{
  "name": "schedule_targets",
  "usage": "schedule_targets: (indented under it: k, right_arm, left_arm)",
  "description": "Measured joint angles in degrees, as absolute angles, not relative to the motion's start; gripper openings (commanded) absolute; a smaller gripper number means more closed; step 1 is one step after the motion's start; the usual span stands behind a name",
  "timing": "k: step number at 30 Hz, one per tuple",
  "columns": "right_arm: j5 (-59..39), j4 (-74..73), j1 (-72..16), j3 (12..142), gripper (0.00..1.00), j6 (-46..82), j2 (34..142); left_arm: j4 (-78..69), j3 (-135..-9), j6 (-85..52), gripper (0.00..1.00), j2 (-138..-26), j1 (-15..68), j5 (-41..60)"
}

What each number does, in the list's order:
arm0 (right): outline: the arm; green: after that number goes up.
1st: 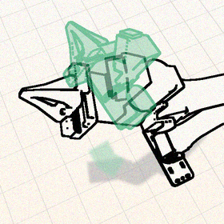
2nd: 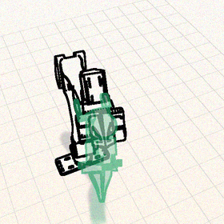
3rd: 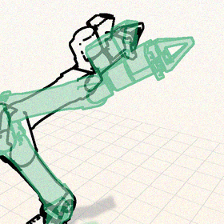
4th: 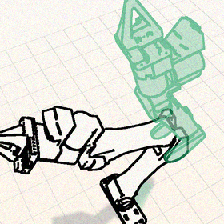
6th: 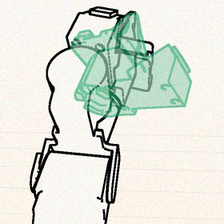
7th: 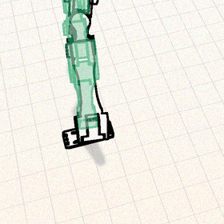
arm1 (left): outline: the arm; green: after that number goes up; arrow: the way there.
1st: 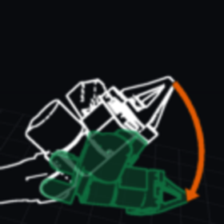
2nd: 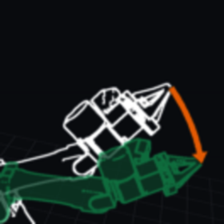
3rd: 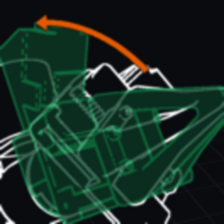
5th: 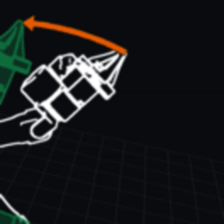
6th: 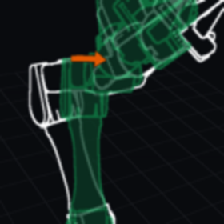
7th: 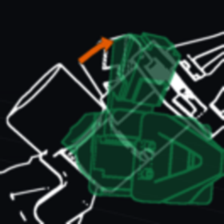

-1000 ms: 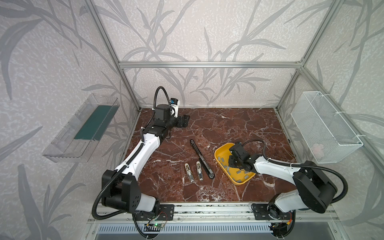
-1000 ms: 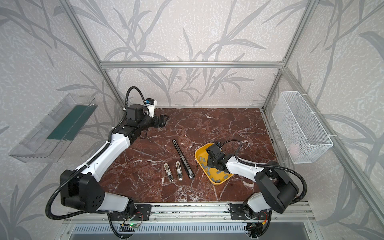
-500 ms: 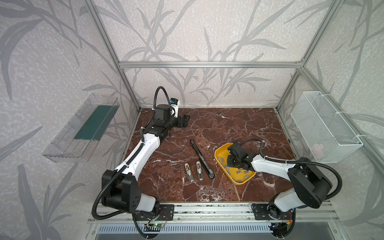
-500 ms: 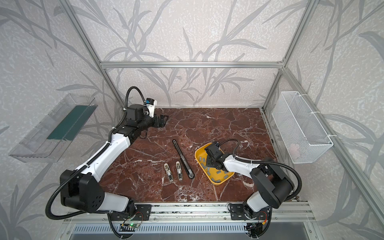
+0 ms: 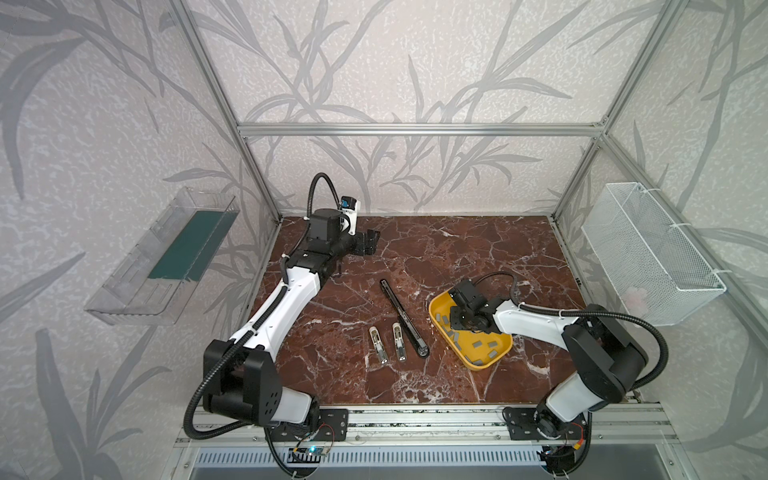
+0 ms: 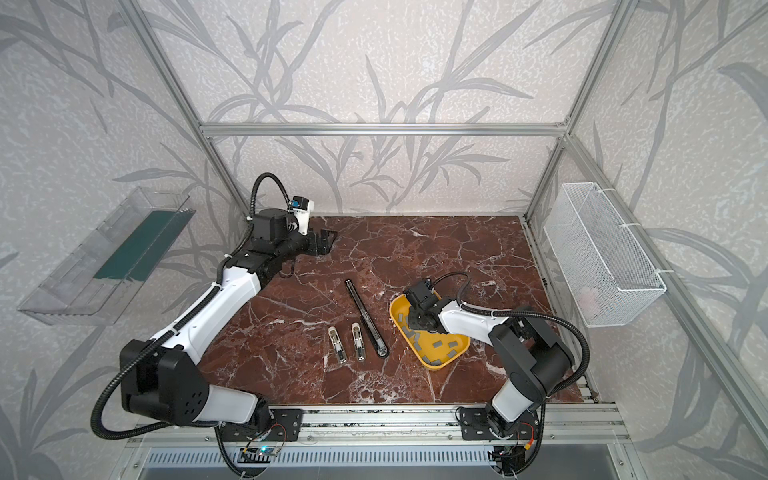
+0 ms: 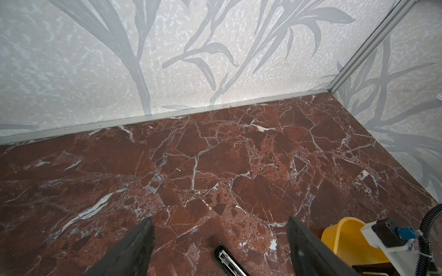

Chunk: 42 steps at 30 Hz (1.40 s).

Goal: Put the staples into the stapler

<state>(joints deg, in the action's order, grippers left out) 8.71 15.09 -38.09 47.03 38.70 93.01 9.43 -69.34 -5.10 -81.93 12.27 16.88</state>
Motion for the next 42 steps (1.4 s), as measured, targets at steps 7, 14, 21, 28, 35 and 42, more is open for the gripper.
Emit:
schedule_targets:
  k: [7, 14, 21, 28, 35, 42]
  right_arm:
    - [10.15, 18.63, -38.83, 49.91, 0.2, 37.63, 95.07]
    - [12.75, 21.98, -40.53, 52.18, 0.19, 37.41, 96.66]
    - [13.47, 22.74, -40.77, 53.34, 0.16, 37.41, 97.76]
    - [13.45, 23.79, -40.95, 54.28, 0.1, 37.39, 98.45]
    - [13.47, 23.77, -40.95, 54.28, 0.06, 35.44, 98.43]
    - [14.33, 23.55, -40.95, 52.97, 0.06, 32.99, 95.81]
  left_arm:
    - [9.43, -69.34, -5.15, 0.86, -81.93, 12.27, 17.19]
    - [9.41, -69.34, -5.19, 0.86, -81.93, 12.27, 17.67]
    - [9.39, -69.34, -5.21, 0.86, -81.93, 12.27, 17.89]
    - [9.39, -69.34, -5.54, 0.86, -81.93, 12.27, 17.91]
    - [9.37, -69.34, -5.58, 0.87, -81.93, 12.27, 17.91]
    - [9.34, -69.34, -6.22, 0.9, -81.91, 12.27, 17.89]
